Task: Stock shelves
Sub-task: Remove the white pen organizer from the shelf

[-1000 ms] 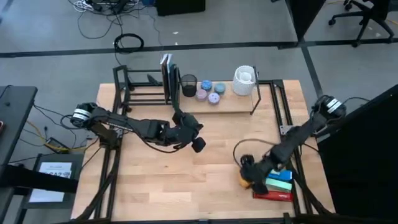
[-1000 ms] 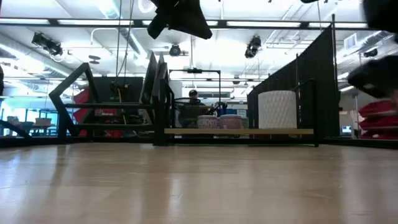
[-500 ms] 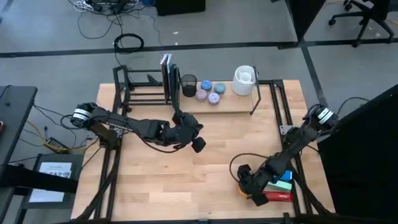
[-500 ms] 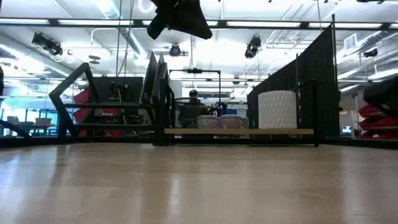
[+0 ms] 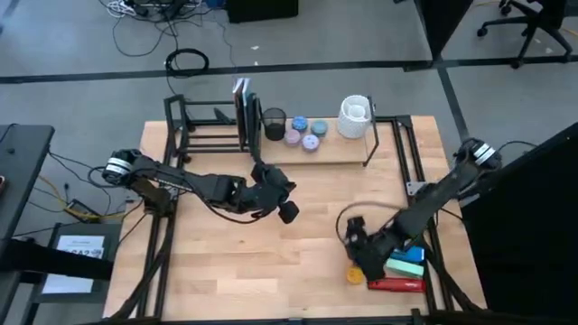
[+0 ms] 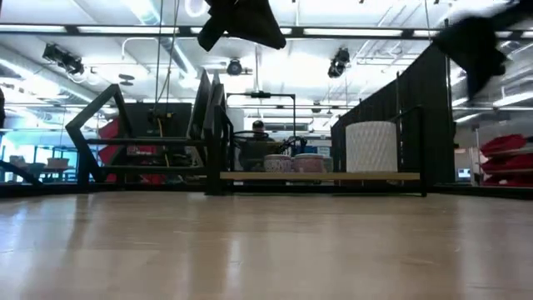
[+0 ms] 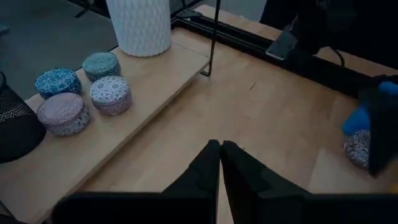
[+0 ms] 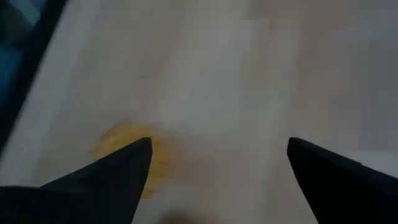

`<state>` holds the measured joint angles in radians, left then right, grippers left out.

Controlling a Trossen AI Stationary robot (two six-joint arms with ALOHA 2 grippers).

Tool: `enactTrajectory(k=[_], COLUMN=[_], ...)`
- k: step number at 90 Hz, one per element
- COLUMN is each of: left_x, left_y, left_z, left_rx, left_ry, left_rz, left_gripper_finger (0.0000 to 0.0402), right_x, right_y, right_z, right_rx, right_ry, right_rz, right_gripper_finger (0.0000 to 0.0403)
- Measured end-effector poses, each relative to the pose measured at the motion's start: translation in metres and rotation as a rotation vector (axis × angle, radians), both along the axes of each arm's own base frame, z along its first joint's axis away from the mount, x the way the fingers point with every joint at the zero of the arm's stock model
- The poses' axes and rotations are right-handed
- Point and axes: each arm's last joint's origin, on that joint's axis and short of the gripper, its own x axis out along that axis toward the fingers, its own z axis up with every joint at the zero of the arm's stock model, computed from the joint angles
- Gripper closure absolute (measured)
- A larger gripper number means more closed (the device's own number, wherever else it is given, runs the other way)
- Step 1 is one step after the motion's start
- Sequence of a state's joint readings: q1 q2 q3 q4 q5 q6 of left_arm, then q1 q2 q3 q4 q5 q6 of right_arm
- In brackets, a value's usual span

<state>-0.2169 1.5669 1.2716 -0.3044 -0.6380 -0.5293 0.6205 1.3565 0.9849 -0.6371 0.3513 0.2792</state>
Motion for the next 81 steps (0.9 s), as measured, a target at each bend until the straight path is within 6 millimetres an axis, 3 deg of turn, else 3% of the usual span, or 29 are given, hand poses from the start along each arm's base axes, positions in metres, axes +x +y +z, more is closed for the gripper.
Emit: enactTrajectory(k=[18, 31, 40, 49, 58, 81], left_x=[0.0, 0.0, 0.0, 0.0, 0.0, 0.003], left_y=[-0.001, 0.0, -0.001, 0.0, 0.0, -0.001], left_z=[0.0, 0.001, 0.001, 0.001, 0.001, -0.002], left_rx=[-0.003, -0.005, -0.003, -0.003, -0.003, -0.002], left_ry=[-0.003, -0.009, -0.009, -0.009, -0.009, -0.007], left_rz=[0.0, 0.001, -0.001, 0.0, -0.001, -0.002], left_gripper_finger=[0.0402, 0.0402, 0.0402, 0.0402, 0.0402, 0.0402], right_x=[0.015, 0.031, 0.031, 0.025, 0.021, 0.02], right_y=[-0.081, -0.158, -0.211, -0.259, -0.295, -0.343], right_z=[0.056, 0.078, 0.085, 0.086, 0.079, 0.043], right_rx=[-0.082, -0.155, -0.182, -0.18, -0.116, -0.045], right_ry=[-0.144, -0.153, -0.085, 0.017, 0.094, 0.247], right_rz=[-0.261, -0.506, -0.693, -0.85, -0.878, -0.902], right_gripper_finger=[0.0057, 0.0057, 0.0057, 0.0057, 0.0057, 0.0116])
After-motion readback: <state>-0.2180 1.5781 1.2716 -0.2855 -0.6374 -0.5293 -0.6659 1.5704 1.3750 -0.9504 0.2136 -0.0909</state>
